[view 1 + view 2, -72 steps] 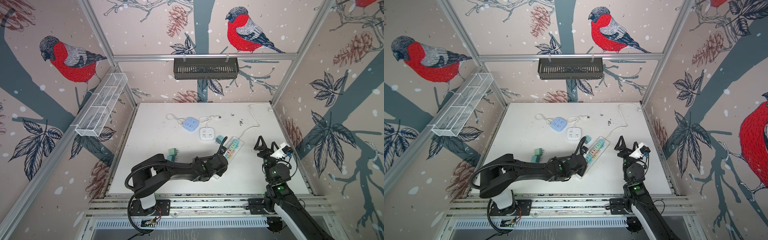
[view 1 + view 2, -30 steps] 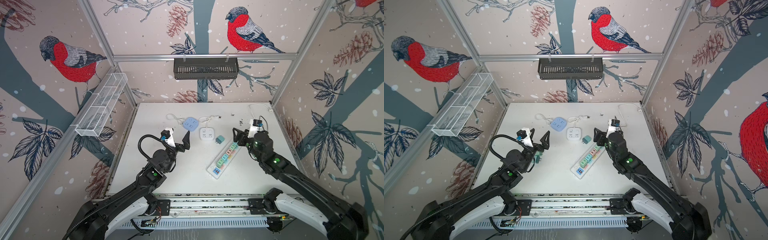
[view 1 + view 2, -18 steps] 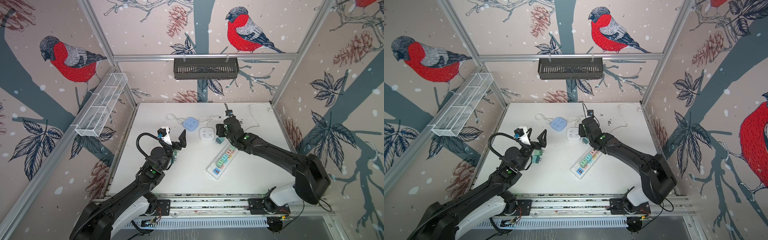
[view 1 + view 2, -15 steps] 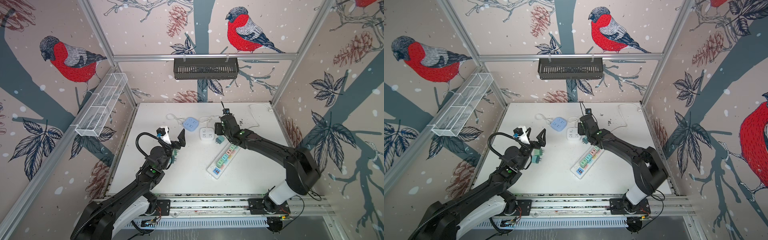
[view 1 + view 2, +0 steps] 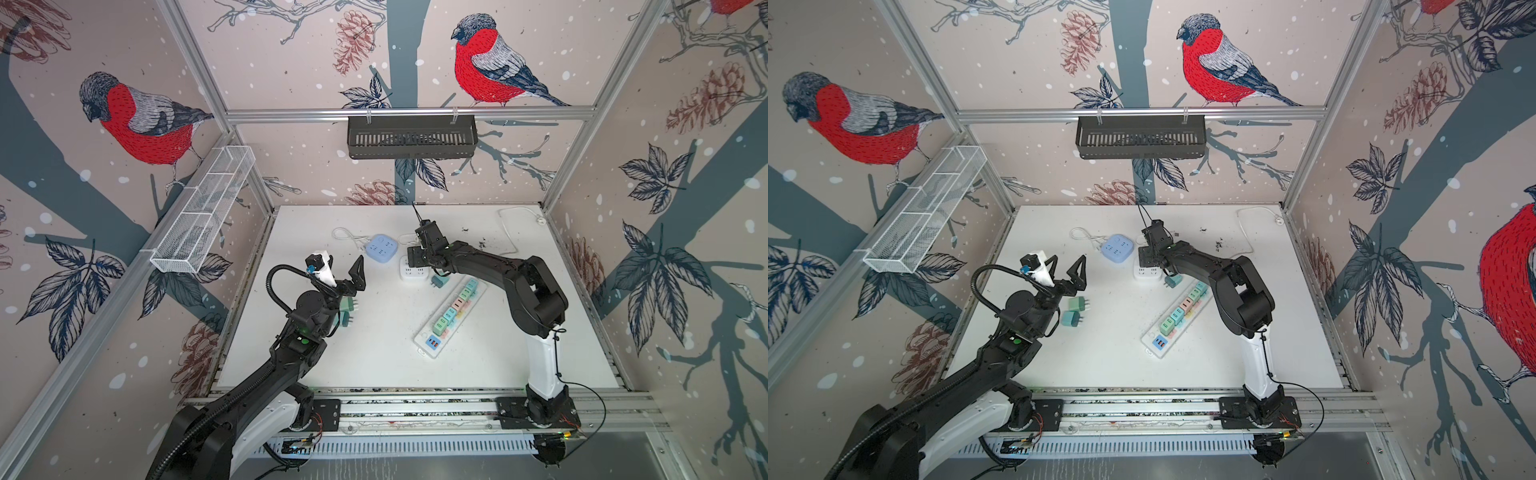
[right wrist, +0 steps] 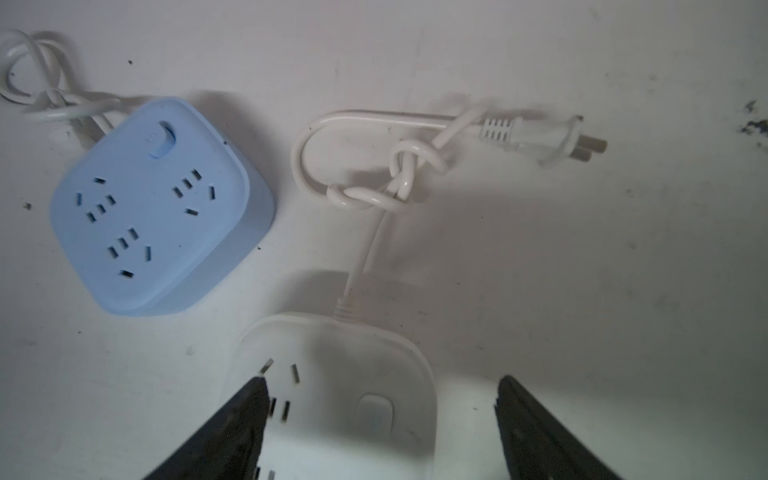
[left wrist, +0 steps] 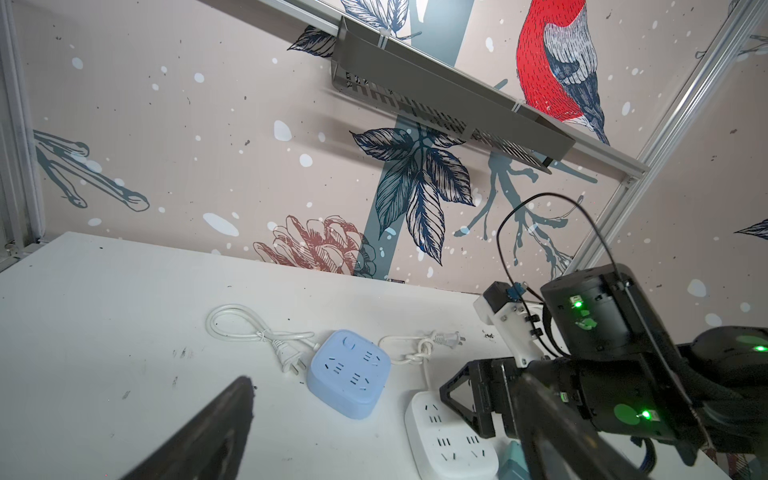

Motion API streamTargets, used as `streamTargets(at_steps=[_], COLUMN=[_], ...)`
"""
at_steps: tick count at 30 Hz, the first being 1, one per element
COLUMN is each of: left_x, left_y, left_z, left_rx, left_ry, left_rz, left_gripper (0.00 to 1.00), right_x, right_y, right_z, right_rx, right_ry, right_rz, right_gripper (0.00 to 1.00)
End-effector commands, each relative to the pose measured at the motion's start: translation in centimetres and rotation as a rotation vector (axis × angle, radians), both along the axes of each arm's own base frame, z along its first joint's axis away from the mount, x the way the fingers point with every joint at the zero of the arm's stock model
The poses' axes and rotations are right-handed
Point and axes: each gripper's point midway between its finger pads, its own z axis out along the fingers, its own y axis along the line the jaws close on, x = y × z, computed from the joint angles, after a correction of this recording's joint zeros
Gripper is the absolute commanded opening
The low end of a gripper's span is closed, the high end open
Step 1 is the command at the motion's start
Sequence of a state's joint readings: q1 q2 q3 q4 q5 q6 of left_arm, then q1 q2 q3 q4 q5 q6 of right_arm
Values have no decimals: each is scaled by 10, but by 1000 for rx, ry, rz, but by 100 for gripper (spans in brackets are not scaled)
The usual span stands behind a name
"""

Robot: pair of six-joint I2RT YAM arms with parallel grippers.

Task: Insert the plug
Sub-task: 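Draw the left gripper back while the right gripper reaches down to the white hub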

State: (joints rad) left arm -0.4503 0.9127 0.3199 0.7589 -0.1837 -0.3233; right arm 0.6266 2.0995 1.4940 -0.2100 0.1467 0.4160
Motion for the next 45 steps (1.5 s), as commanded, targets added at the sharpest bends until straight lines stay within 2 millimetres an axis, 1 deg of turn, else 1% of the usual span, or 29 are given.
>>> streamTargets(at_steps=[1,8,11,15,18,20,22,28,32,37,41,45], left_x=[-2,-2,-2,-1,-1,-2,-2,-1,1,2,2,1], left_y=[-1,-1,-2,0,0,0,0,-1,-2,-2,-2,-1], left_z=[8,7,7,5,5,6,4,3,2,0,1,2], left_rx=[-32,-31,-29,-30,-28,-31,-31,-27,-25,-20,-21,-24], left_ry=[-32,-29,-29,-25,-23,-28,-23,-20,-14,-7,-8,-13], left_rz=[-15,-16,-16,-7,-12,-13,-9,-13,-11,-12,-12,-10], left_gripper=[96,97,97,97,96,97,97,97,97,97,96,97], right_x=[-1,-3,-12,-30,-47,-59,-71,-99,-108,-105,-98,-98], right_y=[10,34,42,53,60,60,59,52,49,45,47,42], right_z=[-12,-29,-34,-37,-40,-42,-42,-37,-28,-15,15,49], right_rx=[2,16,19,22,10,2,-2,-8,-17,-27,-12,42], right_ry=[39,75,88,89,97,106,106,99,80,51,-6,-70], right_rz=[35,93,113,155,189,207,220,240,251,241,223,188], right_gripper=[90,92,91,89,84,81,80,77,78,79,80,82])
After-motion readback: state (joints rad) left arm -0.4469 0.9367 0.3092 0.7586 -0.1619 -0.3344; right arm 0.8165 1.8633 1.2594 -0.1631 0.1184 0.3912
